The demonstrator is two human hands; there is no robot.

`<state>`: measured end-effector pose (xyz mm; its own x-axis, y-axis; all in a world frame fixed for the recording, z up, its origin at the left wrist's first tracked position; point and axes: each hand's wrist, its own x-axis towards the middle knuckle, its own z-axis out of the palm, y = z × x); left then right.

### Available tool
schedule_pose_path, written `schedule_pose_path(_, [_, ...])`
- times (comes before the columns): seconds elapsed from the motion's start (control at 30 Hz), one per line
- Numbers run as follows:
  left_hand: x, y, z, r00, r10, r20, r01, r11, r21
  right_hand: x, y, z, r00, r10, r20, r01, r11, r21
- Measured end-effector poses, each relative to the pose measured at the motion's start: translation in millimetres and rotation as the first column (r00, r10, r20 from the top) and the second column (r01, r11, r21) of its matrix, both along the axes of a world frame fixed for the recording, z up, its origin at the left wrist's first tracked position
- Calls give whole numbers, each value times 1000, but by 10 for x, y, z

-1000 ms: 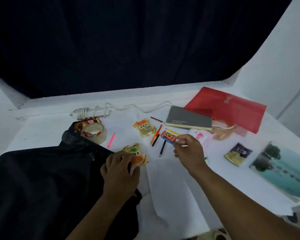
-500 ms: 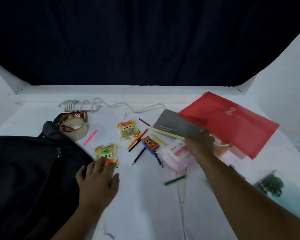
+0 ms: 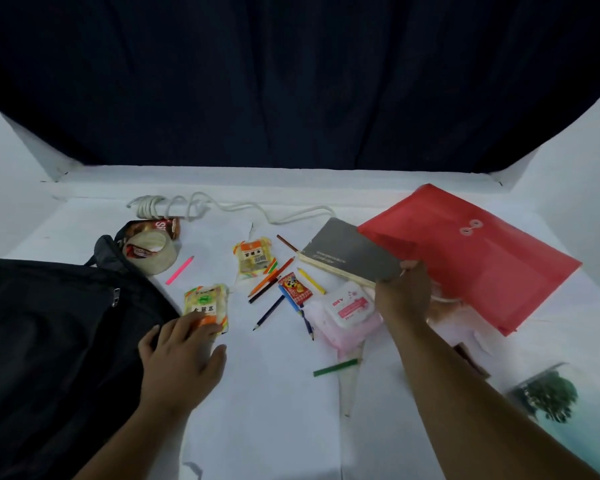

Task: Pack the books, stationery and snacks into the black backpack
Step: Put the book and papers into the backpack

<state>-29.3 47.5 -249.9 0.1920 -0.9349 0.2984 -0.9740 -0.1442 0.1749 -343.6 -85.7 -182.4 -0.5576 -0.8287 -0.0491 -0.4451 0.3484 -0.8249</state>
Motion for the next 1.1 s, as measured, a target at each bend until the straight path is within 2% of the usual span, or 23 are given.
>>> schedule_pose_path(0.1, [-17,3,-8,1000,5,9,-5,1000,-14,5,-9,41,965,-28,259,49,996,-76])
schedule_pose_path(0.17, [-6,6,-19,1000,5,14,-5,1000,-20,61,-26,62,881,-44,470,101,990,-97])
schedule_pose_path(0.2, [3,8,-23,1000,5,16,-4,1000,-22,90,-30,94,809,-66,585,143,986,-87])
schedule_pose_path(0.23, [7,7,-27,1000,4,15,-4,1000,-23,136,-45,130,698,-94,710,188,981,-55])
schedule_pose_path(0.3, [14,7,-30,1000,4,6,-4,1000,-21,216,-86,165,364,-171,916,215,972,95])
schedule_pose_path(0.33, [22,8,-28,1000,2,-2,-2,1000,-20,259,-100,170,314,-194,929,215,968,130])
schedule_pose_path(0.4, [36,14,-28,1000,-11,-17,10,1000,-19,356,-85,146,489,-168,856,132,984,118])
schedule_pose_path(0.43, [43,19,-24,1000,-17,-21,17,1000,-21,412,-87,132,515,-153,843,73,988,135])
schedule_pose_path(0.53, [52,31,-7,997,-41,-68,39,999,-29,501,-61,166,468,-166,868,-57,975,217])
schedule_pose_path(0.6, [83,30,4,984,-71,-165,56,994,-97,537,-65,147,438,-165,884,-97,969,229])
schedule_pose_path(0.63, [115,30,23,968,-93,-235,60,988,-145,566,-44,149,447,-142,883,-108,972,211])
schedule_pose_path(0.7, [195,47,75,944,-120,-307,56,976,-211,618,-29,75,549,-107,829,-70,982,174])
schedule_pose_path(0.8, [301,182,146,985,-36,-168,5,983,-182,687,78,104,646,25,763,-72,997,27])
schedule_pose_path(0.93, [392,388,277,987,162,-14,-161,986,53,820,222,248,757,195,624,-158,981,-115])
schedule_pose_path(1.0, [438,450,369,969,248,12,-247,960,134,947,320,339,730,281,623,-215,960,-181])
schedule_pose_path(1.1, [545,537,520,921,390,-3,-377,893,247,1183,470,412,605,433,668,-328,900,-287])
